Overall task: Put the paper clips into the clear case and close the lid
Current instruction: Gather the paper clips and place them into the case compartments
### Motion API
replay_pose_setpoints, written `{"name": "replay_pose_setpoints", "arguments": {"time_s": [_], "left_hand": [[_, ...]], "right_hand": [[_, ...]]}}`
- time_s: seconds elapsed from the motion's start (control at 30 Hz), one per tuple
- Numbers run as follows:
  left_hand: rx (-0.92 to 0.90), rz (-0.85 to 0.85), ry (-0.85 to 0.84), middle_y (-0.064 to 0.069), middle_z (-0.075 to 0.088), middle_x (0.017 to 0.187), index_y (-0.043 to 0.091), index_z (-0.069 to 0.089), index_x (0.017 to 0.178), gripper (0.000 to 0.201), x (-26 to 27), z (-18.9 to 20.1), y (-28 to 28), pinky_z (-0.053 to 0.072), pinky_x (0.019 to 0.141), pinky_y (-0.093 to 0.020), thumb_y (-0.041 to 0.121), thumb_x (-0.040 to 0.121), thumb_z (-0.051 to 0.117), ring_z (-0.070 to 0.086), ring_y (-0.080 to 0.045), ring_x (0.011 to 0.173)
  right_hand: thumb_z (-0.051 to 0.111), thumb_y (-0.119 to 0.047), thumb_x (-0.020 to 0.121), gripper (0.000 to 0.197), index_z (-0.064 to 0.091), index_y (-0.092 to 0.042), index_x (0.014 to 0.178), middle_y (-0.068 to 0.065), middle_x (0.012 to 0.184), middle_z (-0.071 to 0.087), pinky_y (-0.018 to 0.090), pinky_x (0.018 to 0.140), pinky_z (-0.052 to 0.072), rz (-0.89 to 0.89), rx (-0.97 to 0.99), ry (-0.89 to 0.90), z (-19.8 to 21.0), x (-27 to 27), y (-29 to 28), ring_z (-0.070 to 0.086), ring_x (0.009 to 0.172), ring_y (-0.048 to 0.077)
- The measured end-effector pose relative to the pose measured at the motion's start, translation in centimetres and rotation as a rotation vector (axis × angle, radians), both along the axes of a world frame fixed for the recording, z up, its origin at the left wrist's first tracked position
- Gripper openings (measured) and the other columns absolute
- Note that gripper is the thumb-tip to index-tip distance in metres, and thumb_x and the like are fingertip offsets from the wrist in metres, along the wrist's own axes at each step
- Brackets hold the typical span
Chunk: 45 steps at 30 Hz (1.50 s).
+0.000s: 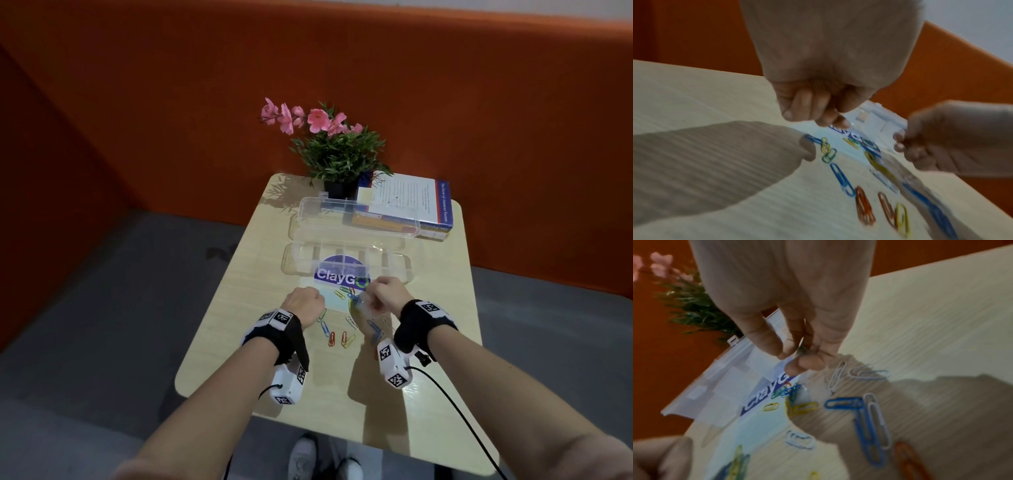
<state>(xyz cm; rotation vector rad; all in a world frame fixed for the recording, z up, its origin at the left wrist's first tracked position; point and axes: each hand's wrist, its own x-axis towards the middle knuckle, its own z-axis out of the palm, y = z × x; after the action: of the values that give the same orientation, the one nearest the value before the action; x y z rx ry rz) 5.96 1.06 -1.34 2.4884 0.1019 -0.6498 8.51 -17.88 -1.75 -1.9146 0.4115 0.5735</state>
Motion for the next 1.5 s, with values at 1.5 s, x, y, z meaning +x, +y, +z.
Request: {"name": "replay_pose_setpoints", "arguments": {"time_s": [1.5], "left_hand": [[0.078, -0.227, -0.146, -0.013, 0.066, 0.114, 0.013, 0.052, 0.103, 0.021, 0.8, -1.1, 0.1, 0.052, 0.084, -0.040, 0.019, 0.087, 0.063, 0.063, -0.031, 0.100]], "right_hand": [[0.068, -0.015, 0.081, 0.016, 0.059, -0.011, 0.069, 0.007, 0.084, 0.062, 0.018, 0.051, 0.038, 0.274, -0.384, -0.063, 0.3, -0.3, -0.9, 0.055, 0.075, 0.018]]}}
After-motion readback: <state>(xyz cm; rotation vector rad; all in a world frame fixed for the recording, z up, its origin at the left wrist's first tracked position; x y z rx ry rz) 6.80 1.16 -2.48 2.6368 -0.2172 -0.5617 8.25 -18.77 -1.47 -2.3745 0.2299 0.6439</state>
